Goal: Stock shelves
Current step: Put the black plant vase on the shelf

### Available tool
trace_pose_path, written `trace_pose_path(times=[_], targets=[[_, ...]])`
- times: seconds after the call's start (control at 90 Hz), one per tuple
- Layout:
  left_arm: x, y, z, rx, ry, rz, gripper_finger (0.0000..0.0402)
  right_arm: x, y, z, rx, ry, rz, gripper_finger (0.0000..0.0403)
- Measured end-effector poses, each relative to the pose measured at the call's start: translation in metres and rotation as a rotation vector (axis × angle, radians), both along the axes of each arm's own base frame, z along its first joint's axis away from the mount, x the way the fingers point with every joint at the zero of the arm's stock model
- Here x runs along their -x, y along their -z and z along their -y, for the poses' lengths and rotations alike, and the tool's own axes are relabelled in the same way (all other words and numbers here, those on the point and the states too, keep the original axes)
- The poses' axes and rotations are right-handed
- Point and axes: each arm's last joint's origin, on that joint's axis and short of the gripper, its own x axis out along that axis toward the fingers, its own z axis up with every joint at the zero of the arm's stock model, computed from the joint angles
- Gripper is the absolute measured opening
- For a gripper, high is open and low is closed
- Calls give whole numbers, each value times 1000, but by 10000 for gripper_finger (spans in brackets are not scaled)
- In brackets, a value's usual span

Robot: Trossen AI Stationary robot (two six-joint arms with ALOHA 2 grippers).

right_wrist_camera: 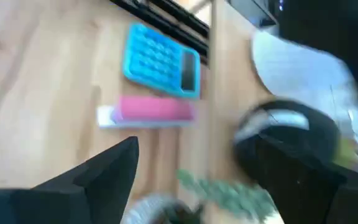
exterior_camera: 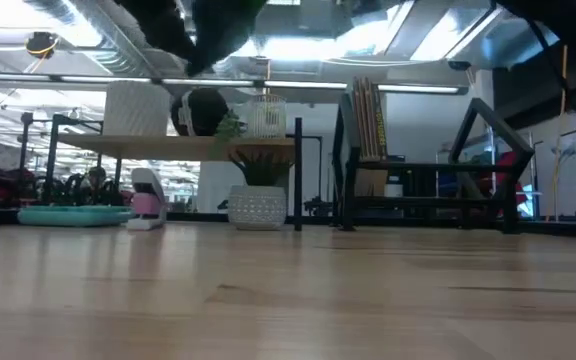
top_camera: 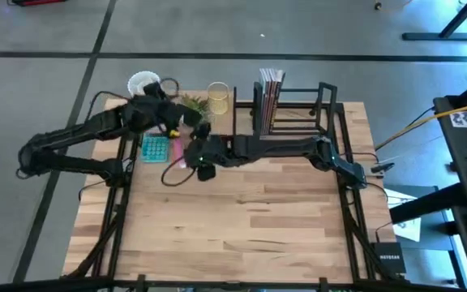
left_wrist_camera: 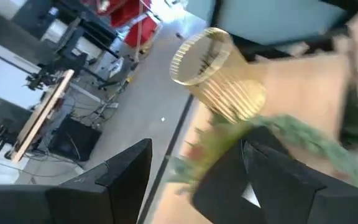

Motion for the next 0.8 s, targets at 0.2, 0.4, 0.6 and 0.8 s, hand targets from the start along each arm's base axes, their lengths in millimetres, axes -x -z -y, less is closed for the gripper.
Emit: trace_pose_path(times=[0.2,0.4,0.6,0.8], targets=[[6,5,-23,123,78,51,237,-10,9,7,-9,9,53,261],[4,21,-48,274,106,49,236,-15,21,26,-129,33,85,198],[2,30,-60,357,123,46,236,-18,41,36,-120,103,100,139],[6,33,-54,422,137,31,236,-16,57,48,-143,159,78,100]])
